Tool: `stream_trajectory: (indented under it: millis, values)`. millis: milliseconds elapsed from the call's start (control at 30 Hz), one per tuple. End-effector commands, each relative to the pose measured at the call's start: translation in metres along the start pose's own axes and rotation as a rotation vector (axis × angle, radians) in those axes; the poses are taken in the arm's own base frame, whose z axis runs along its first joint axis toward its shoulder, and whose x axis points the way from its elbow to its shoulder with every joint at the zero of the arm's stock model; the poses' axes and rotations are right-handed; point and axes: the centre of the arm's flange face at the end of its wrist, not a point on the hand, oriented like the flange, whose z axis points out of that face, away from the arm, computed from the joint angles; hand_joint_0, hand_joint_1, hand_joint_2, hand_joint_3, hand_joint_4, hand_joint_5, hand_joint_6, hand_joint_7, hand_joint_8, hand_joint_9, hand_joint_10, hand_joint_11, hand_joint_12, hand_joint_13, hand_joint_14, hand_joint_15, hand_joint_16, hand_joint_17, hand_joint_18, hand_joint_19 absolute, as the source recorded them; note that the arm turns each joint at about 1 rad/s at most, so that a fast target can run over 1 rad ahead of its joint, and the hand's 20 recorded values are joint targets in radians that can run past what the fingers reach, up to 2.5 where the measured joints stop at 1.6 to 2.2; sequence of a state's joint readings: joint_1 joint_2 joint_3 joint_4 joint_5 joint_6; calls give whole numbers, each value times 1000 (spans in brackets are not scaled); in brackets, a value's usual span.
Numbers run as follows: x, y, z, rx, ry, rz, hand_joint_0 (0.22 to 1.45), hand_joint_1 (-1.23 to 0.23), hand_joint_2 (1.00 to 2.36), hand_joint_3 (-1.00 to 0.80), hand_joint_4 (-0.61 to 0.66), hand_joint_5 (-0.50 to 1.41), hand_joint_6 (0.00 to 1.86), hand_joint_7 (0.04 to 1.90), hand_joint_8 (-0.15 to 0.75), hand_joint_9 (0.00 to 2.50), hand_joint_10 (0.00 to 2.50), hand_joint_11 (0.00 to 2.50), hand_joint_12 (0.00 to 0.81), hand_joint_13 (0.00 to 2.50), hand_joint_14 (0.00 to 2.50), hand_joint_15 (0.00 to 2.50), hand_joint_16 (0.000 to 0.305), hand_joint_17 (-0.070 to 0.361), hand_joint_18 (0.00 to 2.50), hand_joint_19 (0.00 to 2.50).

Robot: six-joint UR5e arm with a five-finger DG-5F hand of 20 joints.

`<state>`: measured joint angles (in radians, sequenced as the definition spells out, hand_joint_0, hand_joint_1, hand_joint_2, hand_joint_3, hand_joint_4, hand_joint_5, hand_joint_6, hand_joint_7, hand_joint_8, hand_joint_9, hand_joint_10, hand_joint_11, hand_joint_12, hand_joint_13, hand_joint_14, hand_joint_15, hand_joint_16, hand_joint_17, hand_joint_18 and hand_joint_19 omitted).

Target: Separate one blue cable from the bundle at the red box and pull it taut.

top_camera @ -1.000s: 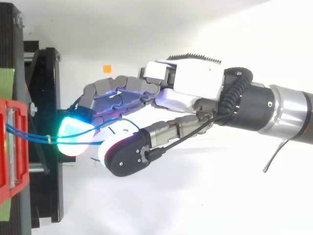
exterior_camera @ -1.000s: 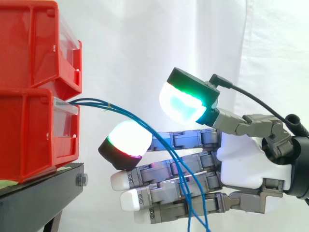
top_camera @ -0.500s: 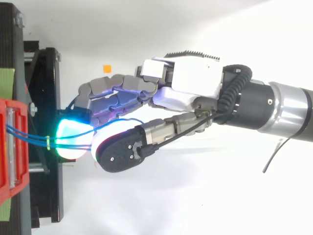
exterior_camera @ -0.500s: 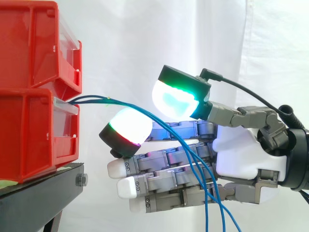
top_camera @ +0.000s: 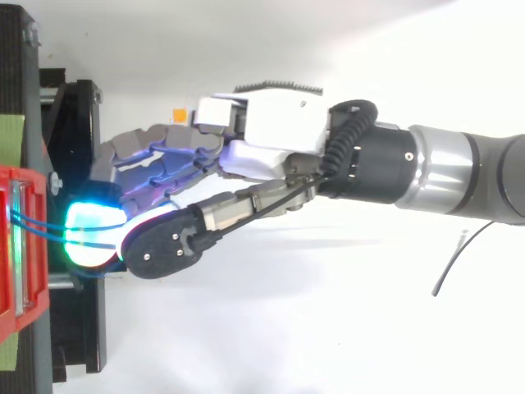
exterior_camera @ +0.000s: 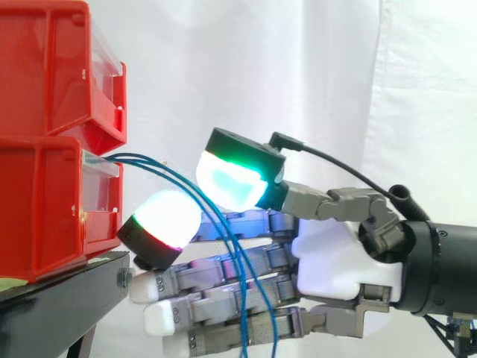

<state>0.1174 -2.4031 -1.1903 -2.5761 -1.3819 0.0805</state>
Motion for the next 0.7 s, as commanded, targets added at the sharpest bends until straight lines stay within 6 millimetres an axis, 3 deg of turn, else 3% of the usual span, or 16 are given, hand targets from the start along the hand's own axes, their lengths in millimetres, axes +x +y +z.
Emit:
stream_trajectory:
  millis: [0,467,667]
  values:
    - [-2,-4,0,51,9,-13,653,-543,1010,-382,209,-146,501,1116,283,568,13,398,333,640,11,283,36,80,427,279]
    - [-1,-1,2,30,14,-23,620,-535,1008,-412,212,-147,501,1115,288,570,12,418,335,645,11,294,36,81,431,289]
    - [0,1,4,8,22,-16,481,-568,1000,-500,248,-160,500,1097,314,558,12,433,370,653,11,312,43,98,452,312]
